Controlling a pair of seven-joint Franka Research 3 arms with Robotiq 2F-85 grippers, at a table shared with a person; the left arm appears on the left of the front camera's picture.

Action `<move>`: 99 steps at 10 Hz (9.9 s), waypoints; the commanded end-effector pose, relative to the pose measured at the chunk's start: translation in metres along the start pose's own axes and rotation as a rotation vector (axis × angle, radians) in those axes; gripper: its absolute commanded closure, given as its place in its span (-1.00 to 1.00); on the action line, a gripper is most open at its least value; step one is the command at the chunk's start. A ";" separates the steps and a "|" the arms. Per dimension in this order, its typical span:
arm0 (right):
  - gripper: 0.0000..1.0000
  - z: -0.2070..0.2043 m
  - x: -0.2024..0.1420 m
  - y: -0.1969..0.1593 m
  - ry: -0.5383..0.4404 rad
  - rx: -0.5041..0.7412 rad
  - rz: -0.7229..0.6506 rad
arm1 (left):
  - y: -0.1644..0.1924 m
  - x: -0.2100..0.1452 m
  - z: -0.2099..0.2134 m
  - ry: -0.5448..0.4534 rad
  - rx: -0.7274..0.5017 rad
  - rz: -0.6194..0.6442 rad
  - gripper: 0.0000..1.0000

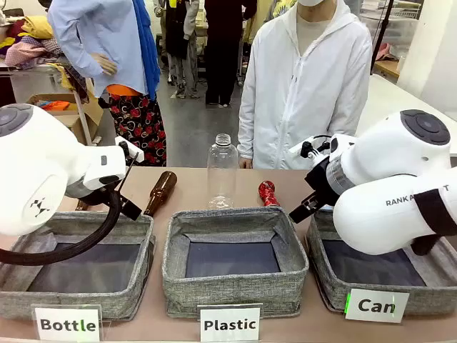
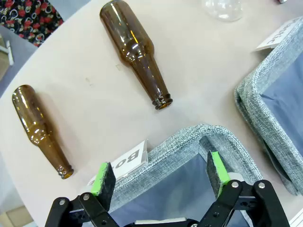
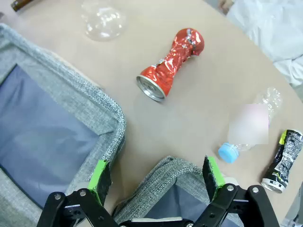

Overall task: Sort the can waste into the basket.
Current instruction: Pick up the can waste from the table and place it in the right Fabric basket.

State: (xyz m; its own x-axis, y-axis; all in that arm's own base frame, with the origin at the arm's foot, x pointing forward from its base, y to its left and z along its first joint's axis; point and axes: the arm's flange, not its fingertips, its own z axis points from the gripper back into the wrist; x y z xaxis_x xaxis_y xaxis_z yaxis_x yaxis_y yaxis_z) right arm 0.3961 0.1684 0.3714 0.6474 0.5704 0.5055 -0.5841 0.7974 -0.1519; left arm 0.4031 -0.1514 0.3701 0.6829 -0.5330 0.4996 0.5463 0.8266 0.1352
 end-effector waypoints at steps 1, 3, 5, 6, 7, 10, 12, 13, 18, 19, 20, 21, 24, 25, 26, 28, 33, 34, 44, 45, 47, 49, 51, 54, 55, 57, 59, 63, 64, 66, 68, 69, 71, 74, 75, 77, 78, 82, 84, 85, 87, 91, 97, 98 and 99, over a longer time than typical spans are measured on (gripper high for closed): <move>-1.00 0.000 0.000 0.000 0.000 0.000 0.000 | 0.000 0.000 0.000 0.000 0.000 0.000 -1.00; -1.00 0.000 0.000 0.000 0.000 0.000 0.000 | 0.000 0.000 0.000 0.000 0.000 0.000 -1.00; -1.00 0.000 0.000 0.000 0.000 0.000 0.000 | 0.000 0.000 0.000 0.000 0.000 0.000 -1.00; -1.00 0.000 0.000 0.000 0.000 0.000 0.000 | 0.000 0.000 0.000 0.000 0.000 0.000 -1.00; -1.00 0.000 0.000 0.000 0.000 0.000 0.000 | 0.000 0.000 0.000 0.000 0.000 0.000 -1.00; -1.00 0.000 0.000 0.000 0.000 0.000 0.000 | 0.000 0.000 0.000 0.000 0.000 0.000 -1.00; -1.00 0.000 0.000 0.000 0.000 0.000 0.000 | 0.000 0.000 0.000 0.000 0.000 0.000 -1.00; -1.00 0.000 0.000 0.000 0.000 0.000 0.000 | 0.000 0.000 0.000 0.000 0.000 0.000 -1.00; -1.00 0.000 0.000 0.000 0.000 0.000 0.000 | 0.000 0.000 0.000 0.000 0.000 0.000 -1.00; -1.00 0.000 0.000 0.000 0.000 0.000 0.000 | 0.000 0.000 0.000 0.000 0.000 0.000 -1.00; -1.00 0.000 0.000 0.000 0.000 0.000 0.001 | 0.000 0.000 0.000 0.000 0.000 0.000 -1.00; -1.00 0.010 0.001 -0.003 -0.023 0.032 -0.010 | 0.000 0.000 0.000 0.000 0.000 0.000 -1.00; -1.00 0.066 0.004 -0.017 -0.109 0.143 -0.205 | -0.009 -0.001 0.062 -0.161 -0.214 0.002 -1.00; -1.00 0.086 0.002 -0.019 -0.106 0.222 -0.292 | -0.010 -0.006 0.085 -0.177 -0.286 0.043 -1.00; -1.00 0.103 -0.002 -0.021 -0.093 0.321 -0.361 | -0.011 -0.015 0.106 -0.159 -0.349 0.103 -1.00; -1.00 0.133 -0.021 -0.033 -0.091 0.638 -0.408 | 0.002 -0.044 0.146 -0.166 -0.565 0.118 -1.00; -1.00 0.152 -0.145 -0.135 -0.335 0.846 -0.763 | 0.114 -0.181 0.138 -0.452 -0.905 0.398 -1.00; -1.00 0.151 -0.174 -0.151 -0.387 0.837 -0.858 | 0.127 -0.214 0.126 -0.514 -0.921 0.551 -1.00; -1.00 0.154 -0.265 -0.240 -0.508 0.722 -1.190 | 0.225 -0.271 0.106 -0.669 -0.902 0.848 -1.00; -1.00 0.154 -0.265 -0.240 -0.508 0.722 -1.190 | 0.225 -0.271 0.106 -0.669 -0.902 0.848 -1.00; -1.00 0.153 -0.264 -0.236 -0.475 0.718 -1.186 | 0.225 -0.271 0.106 -0.669 -0.902 0.848 -1.00; -1.00 0.160 -0.220 -0.227 -0.372 0.565 -1.039 | 0.225 -0.271 0.106 -0.669 -0.902 0.848 -1.00; -1.00 0.153 -0.165 -0.226 -0.187 0.281 -0.894 | 0.225 -0.271 0.106 -0.669 -0.902 0.848 -1.00; -1.00 0.128 -0.104 -0.216 0.056 -0.011 -0.764 | 0.225 -0.271 0.106 -0.669 -0.902 0.848 -1.00; -1.00 0.129 -0.094 -0.211 0.038 -0.007 -0.714 | 0.225 -0.271 0.106 -0.669 -0.902 0.848 -1.00; -1.00 0.156 -0.115 -0.205 -0.102 0.003 -0.704 | 0.225 -0.271 0.106 -0.669 -0.902 0.848 -1.00; -1.00 0.124 -0.090 -0.204 0.000 -0.028 -0.691 | 0.225 -0.271 0.106 -0.669 -0.902 0.848 -1.00; -1.00 0.093 -0.035 -0.224 0.109 -0.058 -0.554 | 0.225 -0.271 0.106 -0.669 -0.902 0.848 -1.00; -1.00 0.079 -0.025 -0.234 0.144 -0.055 -0.560 | 0.225 -0.271 0.106 -0.669 -0.902 0.848 -1.00; -1.00 0.041 -0.005 -0.254 0.209 -0.052 -0.551 | 0.225 -0.271 0.106 -0.669 -0.902 0.848 -1.00; -1.00 -0.002 0.005 -0.269 0.266 -0.105 -0.595 | 0.225 -0.271 0.106 -0.669 -0.902 0.848 -1.00; -1.00 -0.020 0.009 -0.273 0.306 -0.067 -0.576 | 0.225 -0.271 0.106 -0.669 -0.902 0.848 -1.00; -1.00 -0.062 0.012 -0.285 0.437 -0.095 -0.655 | 0.225 -0.271 0.106 -0.669 -0.902 0.848 -1.00; -1.00 -0.104 0.013 -0.290 0.489 -0.074 -0.717 | 0.225 -0.271 0.106 -0.669 -0.902 0.848 -1.00; -1.00 -0.113 0.012 -0.293 0.505 -0.064 -0.731 | 0.225 -0.271 0.106 -0.669 -0.902 0.848 -1.00; -1.00 -0.115 0.011 -0.295 0.521 -0.075 -0.748 | 0.225 -0.271 0.106 -0.669 -0.902 0.848 -1.00; -1.00 -0.116 0.010 -0.296 0.537 -0.082 -0.758 | 0.225 -0.271 0.106 -0.669 -0.902 0.848 -1.00; -1.00 -0.121 0.009 -0.300 0.556 -0.070 -0.766 | 0.230 -0.309 0.200 -0.876 -0.894 0.780 -1.00; -0.08 -0.123 0.005 -0.302 0.572 -0.072 -0.793 | 0.222 -0.326 0.223 -0.915 -0.992 0.753 -1.00; 0.19 -0.125 0.005 -0.302 0.586 -0.068 -0.795 | 0.220 -0.331 0.229 -0.929 -1.069 0.727 -1.00; 1.00 -0.125 0.006 -0.303 0.593 -0.065 -0.796 | 0.223 -0.335 0.232 -0.961 -1.083 0.722 -1.00; 1.00 -0.126 0.006 -0.303 0.594 -0.065 -0.799 | 0.225 -0.331 0.226 -0.943 -1.098 0.702 -1.00; 1.00 -0.039 -0.003 -0.300 0.398 -0.078 -0.766 | 0.198 -0.269 0.158 -0.598 -1.184 0.661 -1.00; 0.55 -0.010 -0.007 -0.293 0.332 -0.070 -0.706 | 0.192 -0.256 0.135 -0.512 -1.165 0.669 -1.00; 0.55 0.021 -0.012 -0.280 0.282 -0.071 -0.625 | 0.183 -0.247 0.115 -0.438 -1.156 0.655 -1.00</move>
State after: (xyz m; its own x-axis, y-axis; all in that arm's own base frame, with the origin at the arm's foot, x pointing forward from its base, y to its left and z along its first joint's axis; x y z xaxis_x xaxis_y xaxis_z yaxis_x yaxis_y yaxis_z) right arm 0.5816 -0.0660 0.4202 0.9764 -0.0612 0.2073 0.0598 0.9981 0.0131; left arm 0.2748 0.1628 0.3782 0.8565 0.2249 0.4645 0.4437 0.1389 -0.8853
